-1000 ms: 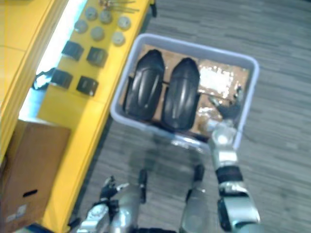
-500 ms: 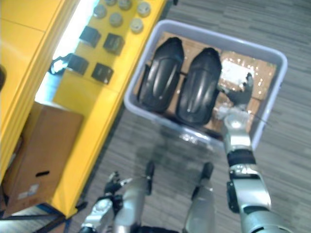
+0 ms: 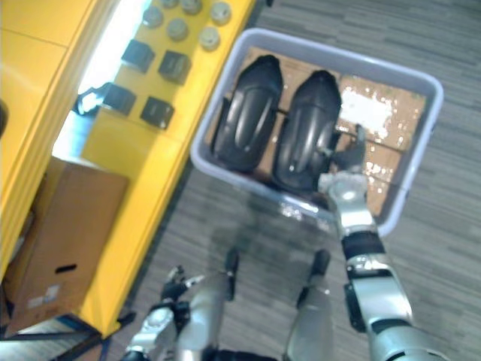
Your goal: Walk over and take plastic housings, then place them on the shelf
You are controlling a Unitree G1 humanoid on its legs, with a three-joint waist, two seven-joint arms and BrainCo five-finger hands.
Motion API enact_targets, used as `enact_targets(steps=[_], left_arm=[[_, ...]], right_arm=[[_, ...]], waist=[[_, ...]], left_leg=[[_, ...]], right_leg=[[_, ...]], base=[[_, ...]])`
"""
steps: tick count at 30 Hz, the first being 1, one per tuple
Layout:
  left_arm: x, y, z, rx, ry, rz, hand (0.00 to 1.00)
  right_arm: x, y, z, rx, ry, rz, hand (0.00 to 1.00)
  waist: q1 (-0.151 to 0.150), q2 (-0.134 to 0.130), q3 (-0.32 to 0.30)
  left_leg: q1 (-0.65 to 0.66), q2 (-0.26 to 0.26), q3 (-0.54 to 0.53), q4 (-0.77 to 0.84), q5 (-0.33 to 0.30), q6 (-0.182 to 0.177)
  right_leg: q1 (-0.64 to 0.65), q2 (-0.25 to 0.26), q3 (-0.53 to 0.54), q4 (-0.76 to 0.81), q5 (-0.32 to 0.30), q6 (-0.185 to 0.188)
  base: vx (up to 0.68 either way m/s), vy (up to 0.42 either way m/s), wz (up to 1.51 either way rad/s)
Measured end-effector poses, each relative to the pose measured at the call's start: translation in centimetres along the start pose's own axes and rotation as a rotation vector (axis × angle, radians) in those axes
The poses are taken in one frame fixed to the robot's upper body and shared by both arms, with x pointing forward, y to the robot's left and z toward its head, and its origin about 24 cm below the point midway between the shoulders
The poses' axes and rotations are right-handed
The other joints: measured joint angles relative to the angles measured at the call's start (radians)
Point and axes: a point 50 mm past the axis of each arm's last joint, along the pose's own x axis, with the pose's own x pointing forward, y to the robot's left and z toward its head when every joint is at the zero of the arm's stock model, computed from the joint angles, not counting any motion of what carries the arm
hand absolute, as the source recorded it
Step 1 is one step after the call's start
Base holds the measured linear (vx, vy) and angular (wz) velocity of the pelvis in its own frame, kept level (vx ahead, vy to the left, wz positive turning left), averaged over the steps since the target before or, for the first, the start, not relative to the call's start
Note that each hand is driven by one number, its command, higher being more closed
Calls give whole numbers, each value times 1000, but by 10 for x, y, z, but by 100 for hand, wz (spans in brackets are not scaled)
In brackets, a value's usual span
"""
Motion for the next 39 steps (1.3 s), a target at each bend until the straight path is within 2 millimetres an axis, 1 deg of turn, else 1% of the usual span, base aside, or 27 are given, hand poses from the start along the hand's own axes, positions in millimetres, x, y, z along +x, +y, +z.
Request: enact_targets(steps=[3,4,7,10,11,14,18,23,27,28,33,36,38,39], left_arm=[[0,0,0,1,-5,-2,0],[0,1,0,-16,1,2,0],[0,1,-1,-30,-1,6,0],[0,0,1,-23,-11,0,0],[1,-1,2,-11,-13,-7,0],[2,-2,3,-4,-10,-10,0],[3,-2,3,-26,-1,-6,0],[3,-2,2,-32,0,-6,0],[3,-2,2,-31,3,-6,0],[3,-2,1,-33,4,-6,0],[2,0,1,-32,1,-5,0],[-4,1,-1,-46,-16,5,0],[-11,5,-3,-34,-34,95,0],[-13,6,-3,-28,-41,118,0]], right_arm=[[3,1,2,-45,10,-4,0],[5,2,3,-69,13,-3,100],[9,-1,3,-122,43,-19,100],[16,-14,4,-167,78,-69,100],[20,-22,3,-186,99,-90,100],[23,-29,0,-210,138,-113,100],[22,-33,-15,-237,224,-116,100],[21,-33,-22,-240,265,-86,100],[22,-38,-28,-277,283,-82,100],[23,-41,-29,-297,284,-74,100],[25,-43,-27,-324,234,-52,100],[25,-49,-29,-345,202,-61,100],[21,-58,-34,-361,168,-97,100],[20,-59,-34,-366,151,-105,100]], waist=[[2,0,0],[2,0,0],[5,0,0],[7,1,-1],[10,1,-1],[16,2,-1],[27,4,-2],[28,4,-3],[28,9,-6],[30,12,-7],[30,12,-7],[26,13,-8],[20,15,-10],[18,15,-11]], left_leg=[[-2,0,0,0,0,0],[-4,0,0,0,1,1],[-9,0,-4,1,2,1],[-19,-2,-16,6,3,1],[-19,-3,-21,5,6,1],[-19,-4,-24,4,8,0],[-19,-4,-25,4,10,0],[-19,-8,-29,5,13,3],[-18,-11,-38,13,14,5],[-18,-13,-44,13,14,5],[-11,-15,-47,-3,29,5],[29,-16,-48,-47,49,1],[71,-15,-53,-80,59,-2],[79,-15,-53,-90,63,-3]], right_leg=[[-2,0,0,0,0,0],[-4,0,0,0,0,0],[-6,-1,-4,1,0,0],[-6,-2,-17,2,0,0],[-4,-4,-25,4,0,0],[-4,-4,-30,6,0,0],[-4,-5,-32,9,0,-1],[-4,-10,-39,20,-4,-5],[10,-14,-51,20,-5,-6],[15,-14,-56,21,-5,-6],[16,-17,-59,21,-5,-6],[42,-20,-65,13,-5,-6],[84,-19,-78,-6,-5,-7],[89,-19,-80,-8,-5,-7]], base=[[0,0,0],[0,0,0],[4,8,3],[7,18,11],[2,9,9],[0,3,2],[0,0,0],[-8,15,3],[-11,22,8],[-12,26,10],[-7,9,3],[29,-13,6],[42,-8,8],[43,-8,10]])
